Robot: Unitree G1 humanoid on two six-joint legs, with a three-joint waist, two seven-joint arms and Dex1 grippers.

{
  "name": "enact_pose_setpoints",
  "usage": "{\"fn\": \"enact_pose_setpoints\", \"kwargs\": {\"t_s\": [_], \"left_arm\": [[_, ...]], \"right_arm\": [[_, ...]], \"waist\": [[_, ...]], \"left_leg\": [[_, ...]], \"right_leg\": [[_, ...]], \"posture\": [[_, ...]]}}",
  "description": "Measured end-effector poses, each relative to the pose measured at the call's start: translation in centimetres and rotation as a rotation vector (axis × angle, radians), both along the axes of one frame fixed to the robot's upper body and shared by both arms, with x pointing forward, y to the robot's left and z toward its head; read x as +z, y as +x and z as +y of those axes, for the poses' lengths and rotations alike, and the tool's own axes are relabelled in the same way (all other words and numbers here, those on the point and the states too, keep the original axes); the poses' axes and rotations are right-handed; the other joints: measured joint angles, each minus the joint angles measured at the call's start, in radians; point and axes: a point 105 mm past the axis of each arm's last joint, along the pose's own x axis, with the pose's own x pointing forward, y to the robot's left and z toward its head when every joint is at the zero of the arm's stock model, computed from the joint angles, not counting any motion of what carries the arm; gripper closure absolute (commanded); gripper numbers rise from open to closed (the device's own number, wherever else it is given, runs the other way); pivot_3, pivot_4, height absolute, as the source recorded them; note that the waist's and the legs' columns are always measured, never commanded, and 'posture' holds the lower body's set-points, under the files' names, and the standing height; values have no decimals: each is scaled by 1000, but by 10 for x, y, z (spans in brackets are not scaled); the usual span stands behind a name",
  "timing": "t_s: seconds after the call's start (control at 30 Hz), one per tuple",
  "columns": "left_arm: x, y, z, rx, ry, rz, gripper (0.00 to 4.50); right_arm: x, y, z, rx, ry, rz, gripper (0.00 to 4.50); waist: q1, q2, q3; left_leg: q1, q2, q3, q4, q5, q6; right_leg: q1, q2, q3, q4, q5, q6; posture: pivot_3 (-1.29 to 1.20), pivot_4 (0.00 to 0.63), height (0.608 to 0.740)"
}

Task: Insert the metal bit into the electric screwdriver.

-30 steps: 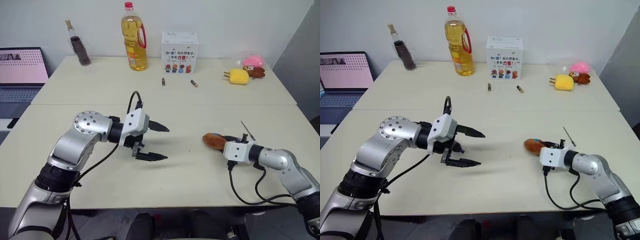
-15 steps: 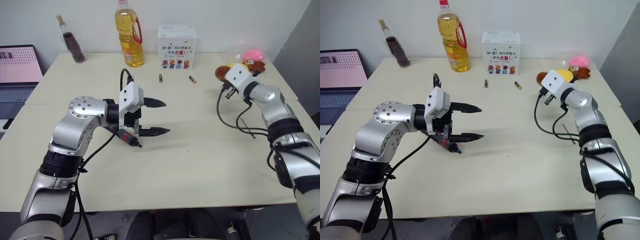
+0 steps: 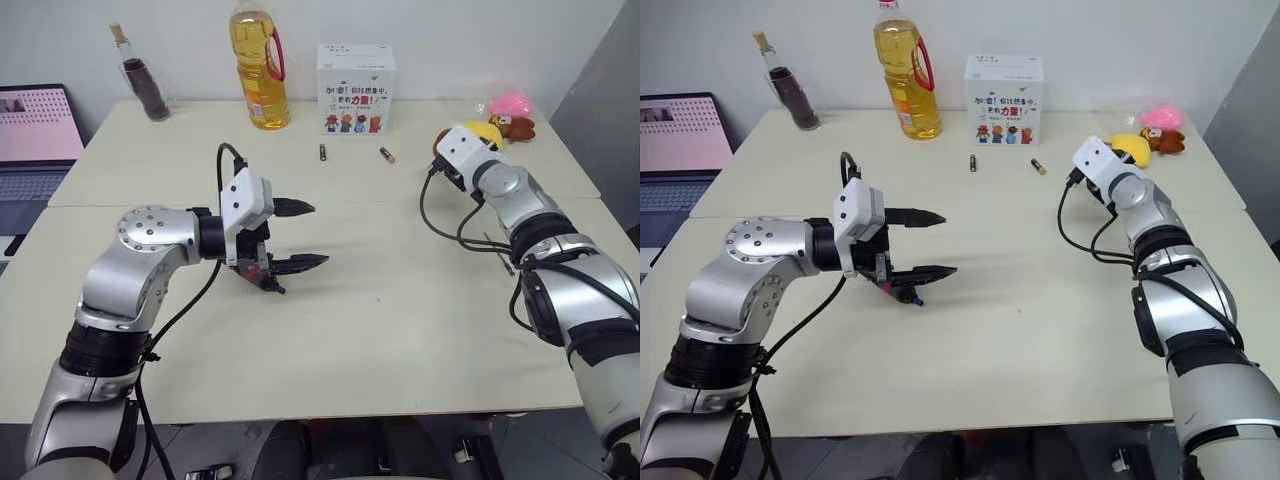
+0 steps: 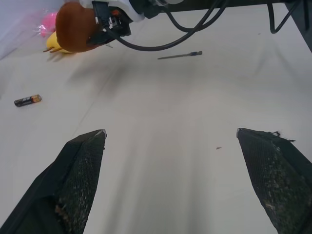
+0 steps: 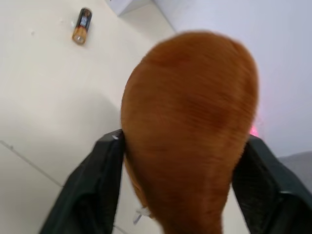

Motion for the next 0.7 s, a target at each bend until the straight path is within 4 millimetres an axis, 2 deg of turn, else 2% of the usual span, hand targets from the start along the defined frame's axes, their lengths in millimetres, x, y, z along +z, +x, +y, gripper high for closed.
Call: {"fn": "enact_pose_setpoints", "kwargs": {"t_s": [0.07, 0.1, 0.3, 0.43, 0.57, 0.67, 0.7], "left_arm": [[0, 0, 0, 2, 0, 0, 0], [0, 0, 0, 2, 0, 0, 0], [3, 6, -2, -3, -17, 0, 0], [3, 8, -7, -29, -15, 0, 0], [2, 9, -4, -24, -2, 6, 0], [0, 11, 4, 3, 33, 2, 0], [-2, 12, 10, 16, 51, 6, 0]], "right_arm": [[0, 0, -1, -1, 4, -1, 74], [1, 0, -2, -4, 9, -2, 34], [4, -1, -10, -15, 37, -4, 34], [9, -3, -12, 9, 123, -13, 34], [13, -9, 3, 183, 265, 8, 34], [-2, -21, 15, 337, 335, 69, 34], [-14, -33, 21, 425, 374, 111, 34]], "waist": [[0, 0, 0], [0, 0, 0], [1, 0, 0], [0, 0, 0], [-4, 0, 0], [-3, 0, 0], [-1, 0, 0]], "left_leg": [[0, 0, 0, 0, 0, 0], [0, 0, 1, 0, 0, 0], [0, 0, 1, 0, 0, 0], [0, 0, 2, 0, 0, 0], [0, 0, 2, 0, 0, 0], [0, 1, 1, 0, 0, 0], [0, 2, 0, 0, 0, 0]], "right_leg": [[0, 0, 0, -1, 0, 0], [0, 0, 0, -1, 0, 0], [0, 0, 0, 0, 0, 0], [0, 0, 0, -1, 0, 0], [0, 1, 0, -1, 0, 0], [0, 1, 0, -1, 0, 0], [1, 1, 0, -1, 0, 0]], "posture": [[0, 150, 740], [0, 150, 740], [0, 150, 740], [0, 150, 740], [0, 150, 740], [0, 150, 740], [0, 150, 740]]}}
